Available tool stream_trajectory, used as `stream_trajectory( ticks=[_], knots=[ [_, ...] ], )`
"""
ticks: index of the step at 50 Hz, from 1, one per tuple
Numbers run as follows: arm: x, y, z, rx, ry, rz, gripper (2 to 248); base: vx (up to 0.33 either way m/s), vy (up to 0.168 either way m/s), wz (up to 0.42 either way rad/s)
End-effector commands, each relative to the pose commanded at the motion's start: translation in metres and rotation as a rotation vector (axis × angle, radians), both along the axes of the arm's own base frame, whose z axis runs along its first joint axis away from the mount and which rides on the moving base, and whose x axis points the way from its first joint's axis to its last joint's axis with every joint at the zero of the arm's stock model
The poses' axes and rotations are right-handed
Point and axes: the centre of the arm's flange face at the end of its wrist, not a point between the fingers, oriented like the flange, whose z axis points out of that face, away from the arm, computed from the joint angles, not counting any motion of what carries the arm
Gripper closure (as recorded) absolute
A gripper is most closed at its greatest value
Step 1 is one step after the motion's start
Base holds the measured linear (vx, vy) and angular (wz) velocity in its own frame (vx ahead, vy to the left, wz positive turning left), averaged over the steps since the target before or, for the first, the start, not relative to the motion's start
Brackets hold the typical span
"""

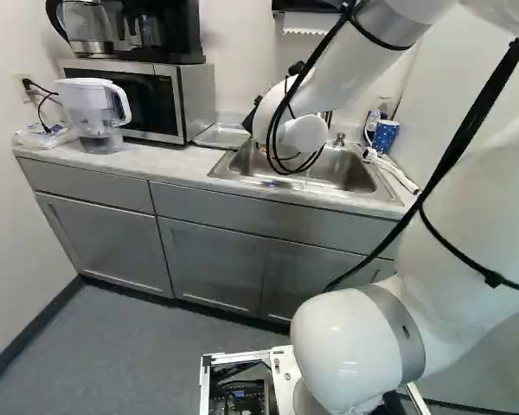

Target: Rinse the cup and place it in the tray

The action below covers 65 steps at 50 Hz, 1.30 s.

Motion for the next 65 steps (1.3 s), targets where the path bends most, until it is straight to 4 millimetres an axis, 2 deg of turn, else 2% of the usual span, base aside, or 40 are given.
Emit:
stream_trajectory(
  ticks=[65],
  knots=[
    [0.0,0.0,0.0,-0.68,-0.054,0.043,129,0.0,0.0,0.0]
  ],
)
